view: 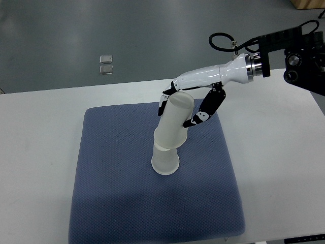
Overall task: Stack paper cups
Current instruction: 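Lift the cup and lower it upside down onto the cup on the cushion, then open the right hand fingers to release the stacked cup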
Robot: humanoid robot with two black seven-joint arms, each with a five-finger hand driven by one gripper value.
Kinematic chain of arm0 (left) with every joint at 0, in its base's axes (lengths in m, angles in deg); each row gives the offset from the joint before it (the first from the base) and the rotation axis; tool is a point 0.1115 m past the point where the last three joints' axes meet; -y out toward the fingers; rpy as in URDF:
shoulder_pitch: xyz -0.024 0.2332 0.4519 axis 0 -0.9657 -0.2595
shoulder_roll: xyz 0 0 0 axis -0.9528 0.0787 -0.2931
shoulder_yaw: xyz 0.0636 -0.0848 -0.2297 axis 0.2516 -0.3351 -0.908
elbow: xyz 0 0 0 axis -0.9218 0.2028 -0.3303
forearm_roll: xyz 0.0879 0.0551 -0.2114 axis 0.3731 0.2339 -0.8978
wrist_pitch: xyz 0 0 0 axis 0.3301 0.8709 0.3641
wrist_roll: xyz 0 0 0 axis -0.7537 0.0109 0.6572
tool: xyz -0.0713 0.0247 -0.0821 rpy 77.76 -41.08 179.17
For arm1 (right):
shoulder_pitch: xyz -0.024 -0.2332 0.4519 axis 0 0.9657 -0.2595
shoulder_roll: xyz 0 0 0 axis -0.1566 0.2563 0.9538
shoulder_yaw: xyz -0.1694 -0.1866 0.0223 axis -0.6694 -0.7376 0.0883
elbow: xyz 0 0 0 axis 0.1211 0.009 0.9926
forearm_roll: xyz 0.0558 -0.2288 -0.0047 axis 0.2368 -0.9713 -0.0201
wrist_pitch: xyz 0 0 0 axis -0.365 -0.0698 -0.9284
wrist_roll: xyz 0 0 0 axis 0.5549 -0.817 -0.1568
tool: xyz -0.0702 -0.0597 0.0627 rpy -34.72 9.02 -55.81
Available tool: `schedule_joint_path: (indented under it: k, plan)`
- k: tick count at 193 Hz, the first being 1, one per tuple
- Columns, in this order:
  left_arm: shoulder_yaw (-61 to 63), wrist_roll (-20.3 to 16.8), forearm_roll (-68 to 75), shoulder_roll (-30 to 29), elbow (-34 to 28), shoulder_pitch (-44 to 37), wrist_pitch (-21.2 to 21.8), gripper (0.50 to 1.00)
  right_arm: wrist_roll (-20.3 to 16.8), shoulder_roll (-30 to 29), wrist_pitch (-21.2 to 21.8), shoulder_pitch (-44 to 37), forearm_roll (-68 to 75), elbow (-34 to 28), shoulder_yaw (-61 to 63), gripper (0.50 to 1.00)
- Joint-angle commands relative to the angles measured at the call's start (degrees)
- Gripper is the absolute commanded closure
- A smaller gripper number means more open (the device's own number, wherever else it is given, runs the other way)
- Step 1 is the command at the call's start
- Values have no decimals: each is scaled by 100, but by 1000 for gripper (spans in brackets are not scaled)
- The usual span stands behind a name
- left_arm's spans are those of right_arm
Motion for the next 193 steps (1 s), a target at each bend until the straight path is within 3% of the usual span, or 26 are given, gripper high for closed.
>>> schedule_joint_path:
  k: [1,193]
  plan:
    - [4,0,0,0,-7,0,0,500,-20,-132,-94,15,-30,117,-1,867]
    - [4,0,0,0,2,0,0,500,-152,-721,-411,569,-197,777,-71,857]
